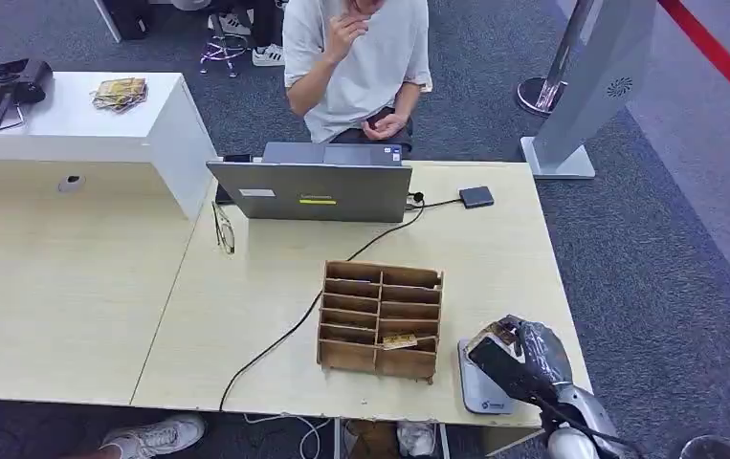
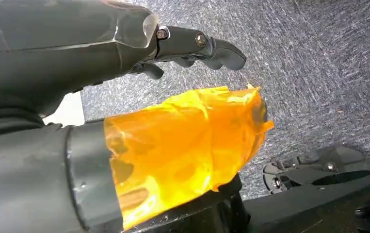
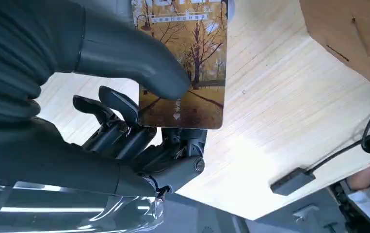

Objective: Pass the card to the sensor for recognition and then transmit it.

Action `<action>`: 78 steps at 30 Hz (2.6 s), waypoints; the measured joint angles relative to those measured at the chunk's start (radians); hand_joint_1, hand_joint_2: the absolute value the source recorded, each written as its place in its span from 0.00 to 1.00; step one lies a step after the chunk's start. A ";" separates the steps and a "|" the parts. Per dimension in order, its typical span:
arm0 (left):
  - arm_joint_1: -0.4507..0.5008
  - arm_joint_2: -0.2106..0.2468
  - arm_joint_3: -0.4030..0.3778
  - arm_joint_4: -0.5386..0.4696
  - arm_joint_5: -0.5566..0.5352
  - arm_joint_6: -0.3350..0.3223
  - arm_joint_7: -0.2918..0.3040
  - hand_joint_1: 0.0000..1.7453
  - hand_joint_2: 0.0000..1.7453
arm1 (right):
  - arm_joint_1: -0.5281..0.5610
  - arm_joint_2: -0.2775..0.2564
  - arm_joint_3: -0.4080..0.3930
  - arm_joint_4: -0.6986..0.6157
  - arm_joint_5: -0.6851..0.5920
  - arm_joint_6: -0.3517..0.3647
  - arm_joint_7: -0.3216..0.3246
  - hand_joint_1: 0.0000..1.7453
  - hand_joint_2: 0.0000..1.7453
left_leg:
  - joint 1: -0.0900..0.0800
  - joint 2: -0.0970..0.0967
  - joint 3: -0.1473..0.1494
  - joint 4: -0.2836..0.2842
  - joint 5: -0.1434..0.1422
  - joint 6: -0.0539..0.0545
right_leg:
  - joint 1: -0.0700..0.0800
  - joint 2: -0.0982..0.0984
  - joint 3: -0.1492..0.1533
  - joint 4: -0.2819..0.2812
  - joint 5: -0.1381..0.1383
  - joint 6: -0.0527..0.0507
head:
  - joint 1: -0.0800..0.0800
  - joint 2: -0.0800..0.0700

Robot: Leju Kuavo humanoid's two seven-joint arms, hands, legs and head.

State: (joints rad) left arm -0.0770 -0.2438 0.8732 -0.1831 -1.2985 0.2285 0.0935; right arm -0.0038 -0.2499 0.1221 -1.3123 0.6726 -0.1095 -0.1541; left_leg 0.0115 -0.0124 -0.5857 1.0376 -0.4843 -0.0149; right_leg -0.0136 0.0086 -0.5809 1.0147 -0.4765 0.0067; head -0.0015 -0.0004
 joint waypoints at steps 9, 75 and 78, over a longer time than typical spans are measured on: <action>0.000 -0.001 0.000 0.000 -0.002 -0.001 0.003 0.00 0.00 | 0.018 0.037 -0.025 -0.046 0.114 -0.084 0.027 1.00 1.00 | 0.000 0.000 0.000 0.000 0.000 0.000 | 0.000 0.000 0.000 0.000 0.000 0.000 | 0.000 0.000; 0.000 -0.001 -0.002 0.000 -0.051 -0.026 0.003 0.00 0.00 | -0.040 0.244 0.102 -0.356 0.236 -0.359 -0.072 1.00 1.00 | 0.000 0.000 0.000 0.000 0.000 0.000 | 0.000 0.000 0.000 0.001 0.000 0.000 | 0.000 0.000; 0.000 -0.001 -0.002 0.000 -0.051 -0.028 0.003 0.00 0.00 | -0.054 0.249 0.131 -0.351 0.246 -0.350 -0.064 1.00 1.00 | 0.000 0.000 0.000 0.000 0.000 0.000 | 0.000 0.000 0.000 0.001 0.000 0.000 | 0.000 0.000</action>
State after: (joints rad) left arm -0.0775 -0.2449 0.8713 -0.1831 -1.3493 0.2007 0.0965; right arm -0.0578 -0.0008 0.2526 -1.6632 0.9190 -0.4597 -0.2186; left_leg 0.0116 -0.0124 -0.5860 1.0374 -0.4839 -0.0152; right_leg -0.0135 0.0086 -0.5811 1.0153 -0.4766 0.0067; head -0.0015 -0.0004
